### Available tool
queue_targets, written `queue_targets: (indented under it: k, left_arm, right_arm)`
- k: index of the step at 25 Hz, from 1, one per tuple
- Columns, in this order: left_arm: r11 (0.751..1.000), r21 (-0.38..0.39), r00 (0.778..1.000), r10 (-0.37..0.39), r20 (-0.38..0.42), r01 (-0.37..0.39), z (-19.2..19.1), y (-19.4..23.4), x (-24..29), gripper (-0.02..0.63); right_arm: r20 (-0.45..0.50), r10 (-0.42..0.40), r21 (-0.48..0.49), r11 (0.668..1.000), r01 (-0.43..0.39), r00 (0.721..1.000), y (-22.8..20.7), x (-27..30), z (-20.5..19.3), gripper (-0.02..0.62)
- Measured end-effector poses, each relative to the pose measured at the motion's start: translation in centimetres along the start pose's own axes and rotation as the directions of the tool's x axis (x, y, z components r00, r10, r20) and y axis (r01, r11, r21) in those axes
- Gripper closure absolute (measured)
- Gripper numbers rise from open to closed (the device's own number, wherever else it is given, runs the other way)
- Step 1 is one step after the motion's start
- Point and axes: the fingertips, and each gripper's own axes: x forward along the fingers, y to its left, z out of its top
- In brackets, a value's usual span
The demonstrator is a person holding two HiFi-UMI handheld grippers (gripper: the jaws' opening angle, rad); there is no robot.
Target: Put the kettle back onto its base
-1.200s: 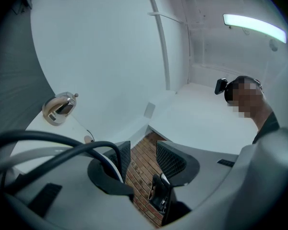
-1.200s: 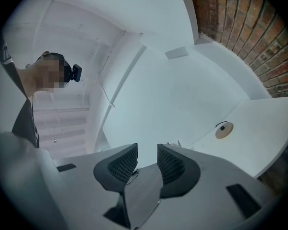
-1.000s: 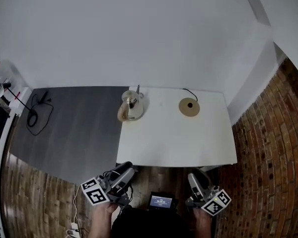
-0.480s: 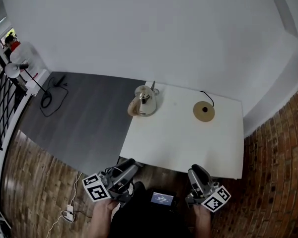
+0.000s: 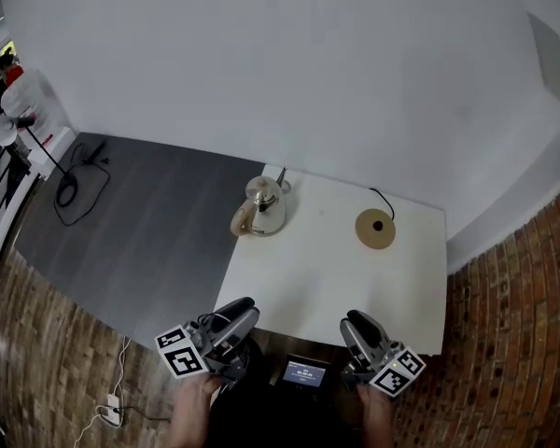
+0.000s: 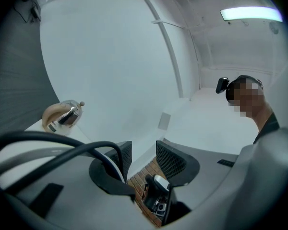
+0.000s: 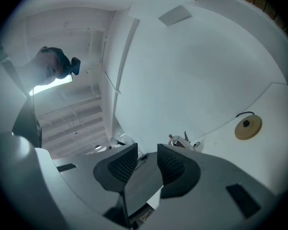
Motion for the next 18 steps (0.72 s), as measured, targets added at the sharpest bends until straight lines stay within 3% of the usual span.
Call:
queue_targets:
  k: [8, 18]
  left_arm:
    - [0.999, -0.039, 0.998, -0.036, 0.057, 0.038, 4.8, 5.0, 1.3, 0.443]
    - [0.997, -0.072, 0.993, -0.007, 0.121, 0.016, 7.5, 8.9, -1.4, 0.442]
  right_arm:
    - [-0.135, -0.025, -0.080, 0.997, 0.015, 0.991, -1.6, 8.4, -0.4, 0.477]
    - [-0.351, 0.005, -0.093, 0.995, -0.040, 0.936, -2.3, 18.1, -4.5, 0.419]
